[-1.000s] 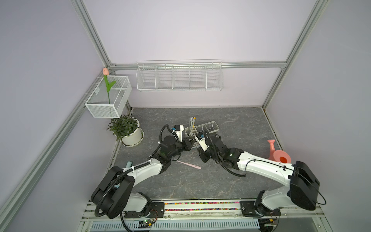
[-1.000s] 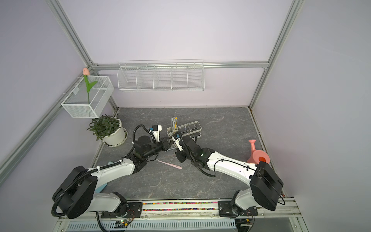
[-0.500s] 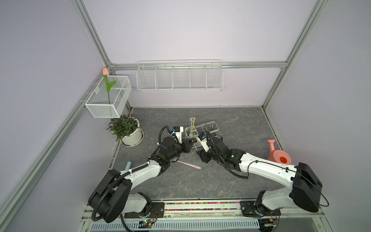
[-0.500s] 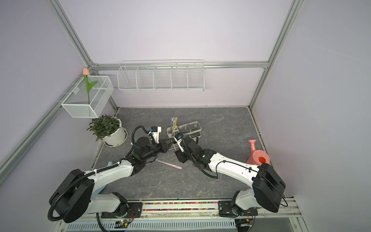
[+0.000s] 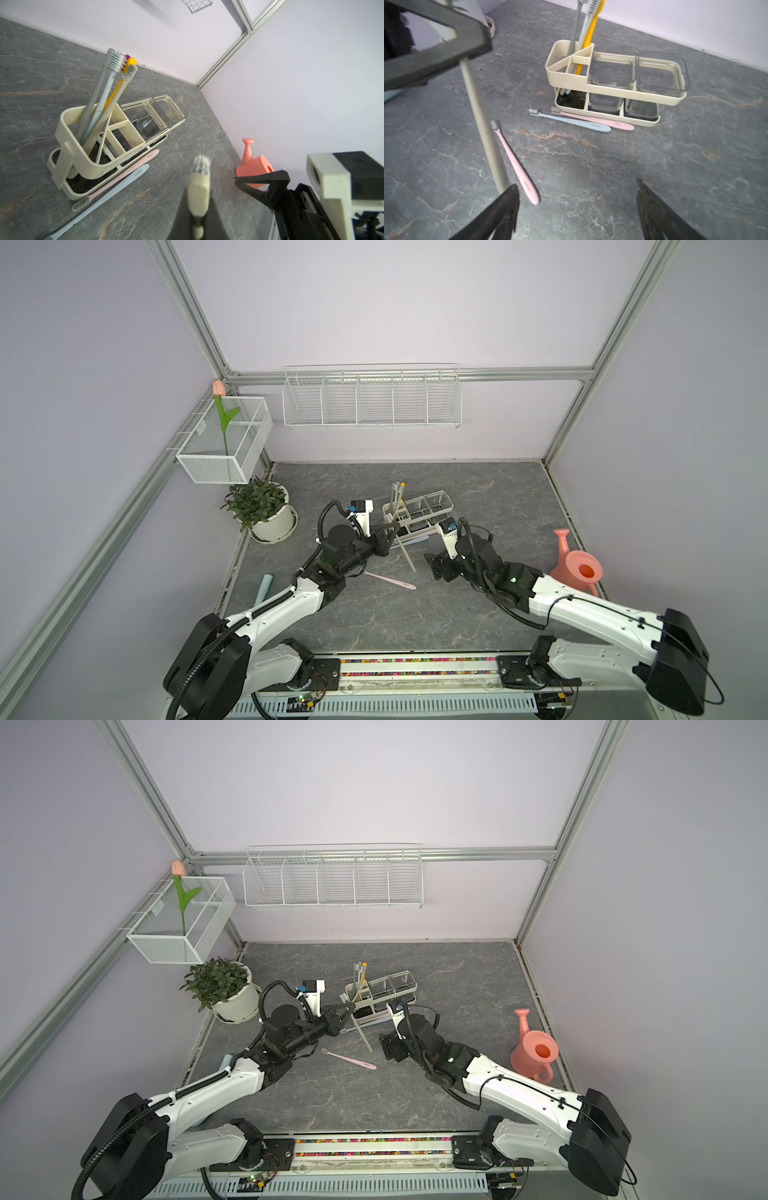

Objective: Place the toothbrush into the toothbrush holder
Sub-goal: Pick up the toothbrush from the center of the board.

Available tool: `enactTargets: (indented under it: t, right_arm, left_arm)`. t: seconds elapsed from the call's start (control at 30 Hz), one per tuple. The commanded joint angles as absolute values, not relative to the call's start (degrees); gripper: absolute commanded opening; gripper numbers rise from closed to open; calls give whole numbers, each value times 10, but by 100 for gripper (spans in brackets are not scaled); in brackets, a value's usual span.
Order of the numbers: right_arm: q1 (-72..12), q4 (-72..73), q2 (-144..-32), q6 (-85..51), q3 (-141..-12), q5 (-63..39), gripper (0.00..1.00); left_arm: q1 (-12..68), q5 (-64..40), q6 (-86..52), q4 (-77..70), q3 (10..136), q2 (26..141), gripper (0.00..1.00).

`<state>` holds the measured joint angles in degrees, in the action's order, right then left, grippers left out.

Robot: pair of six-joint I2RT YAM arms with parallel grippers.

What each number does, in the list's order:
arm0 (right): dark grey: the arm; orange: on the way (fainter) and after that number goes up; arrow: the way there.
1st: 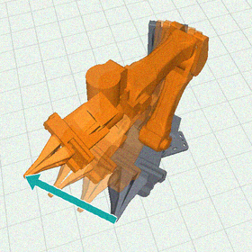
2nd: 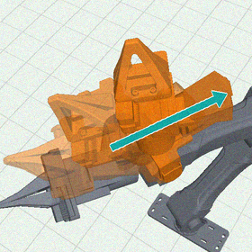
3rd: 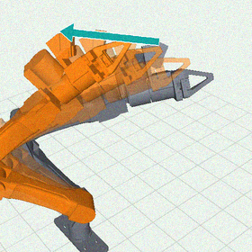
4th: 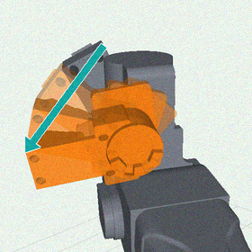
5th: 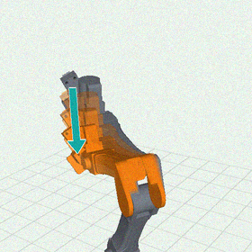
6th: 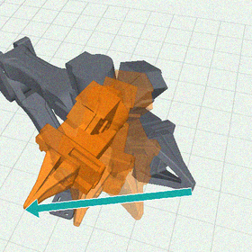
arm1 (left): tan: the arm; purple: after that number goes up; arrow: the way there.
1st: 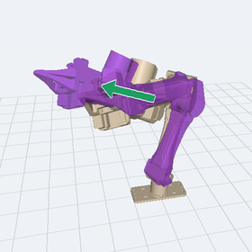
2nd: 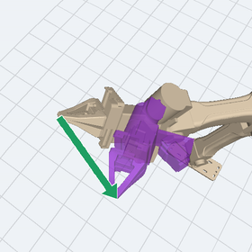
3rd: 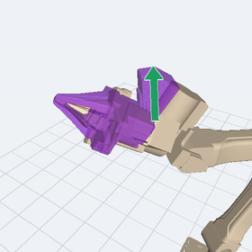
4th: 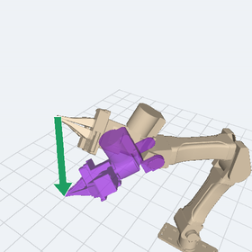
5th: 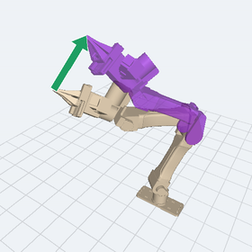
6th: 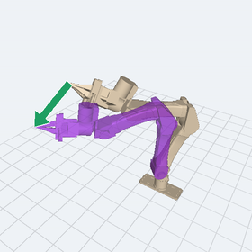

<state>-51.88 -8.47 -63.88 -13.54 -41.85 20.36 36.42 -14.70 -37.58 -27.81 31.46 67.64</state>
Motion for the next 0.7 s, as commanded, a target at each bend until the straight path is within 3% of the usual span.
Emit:
enactTargets:
  t: [0.0, 0.37, 0.67]
  right_arm:
    - [-498, -100, -596, -167, -385, 231, 89]
    - [-425, -149, -505, -206, -265, 217, 89]
    - [-420, -109, -477, -178, -220, 204, 89]
  left_arm:
    - [366, -134, -374, -266, 304, 658, 0]
    - [366, -70, -350, -166, 371, 596, 0]
    - [366, -11, -247, -153, 507, 674, 0]
